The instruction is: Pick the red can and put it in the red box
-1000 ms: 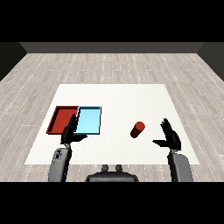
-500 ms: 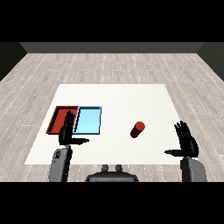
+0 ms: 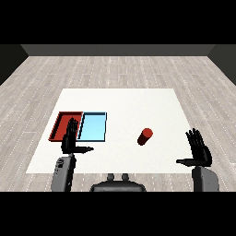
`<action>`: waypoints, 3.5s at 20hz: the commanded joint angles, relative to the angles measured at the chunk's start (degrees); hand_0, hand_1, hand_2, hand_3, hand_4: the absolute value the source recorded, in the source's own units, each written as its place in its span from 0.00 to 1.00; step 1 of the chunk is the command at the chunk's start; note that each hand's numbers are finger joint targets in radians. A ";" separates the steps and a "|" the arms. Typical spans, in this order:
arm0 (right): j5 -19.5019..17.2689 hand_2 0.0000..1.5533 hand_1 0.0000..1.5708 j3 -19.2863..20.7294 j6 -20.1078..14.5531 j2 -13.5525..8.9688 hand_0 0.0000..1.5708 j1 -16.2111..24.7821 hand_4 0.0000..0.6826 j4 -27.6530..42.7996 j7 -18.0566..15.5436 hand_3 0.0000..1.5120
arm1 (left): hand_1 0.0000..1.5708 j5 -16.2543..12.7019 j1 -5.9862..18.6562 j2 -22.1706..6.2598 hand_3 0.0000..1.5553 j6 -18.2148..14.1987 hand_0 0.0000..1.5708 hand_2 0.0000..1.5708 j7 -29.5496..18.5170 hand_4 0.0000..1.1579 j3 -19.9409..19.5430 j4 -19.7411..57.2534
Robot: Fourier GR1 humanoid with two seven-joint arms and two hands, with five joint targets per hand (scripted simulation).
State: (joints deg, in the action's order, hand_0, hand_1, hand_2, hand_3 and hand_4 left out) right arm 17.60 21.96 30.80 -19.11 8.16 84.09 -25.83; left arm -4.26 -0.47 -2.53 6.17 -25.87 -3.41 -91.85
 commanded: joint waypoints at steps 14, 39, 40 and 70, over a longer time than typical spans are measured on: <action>-1.12 0.00 0.00 -2.27 -3.31 2.89 0.00 -10.18 0.00 -3.02 9.48 0.00 | 0.00 -4.17 4.76 -1.97 0.00 1.44 0.00 0.00 -0.24 0.00 -3.63 4.90; -3.54 0.00 0.00 -9.44 -5.65 11.13 0.00 -14.81 0.00 -17.99 4.20 0.00 | 0.00 -0.54 0.35 1.50 0.00 -2.67 0.00 0.00 -0.08 0.00 0.74 -1.06; -1.04 0.00 0.00 -9.45 -7.16 11.94 0.00 -15.50 0.00 -13.87 8.67 0.00 | 0.00 -0.86 -2.36 1.45 0.00 -1.29 0.00 0.00 -1.35 0.00 1.22 -1.91; -3.45 0.00 0.00 -12.73 -12.11 13.03 0.00 -23.01 0.00 -28.03 4.26 0.00 | 0.00 -2.41 1.78 0.85 0.00 -0.56 0.00 0.00 -3.03 0.00 -0.07 2.97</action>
State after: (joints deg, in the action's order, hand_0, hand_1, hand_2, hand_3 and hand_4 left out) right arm 13.28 8.26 17.58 -4.39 -13.42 58.30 -21.54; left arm -6.57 -1.09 -1.54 5.18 -26.19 -2.44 -93.76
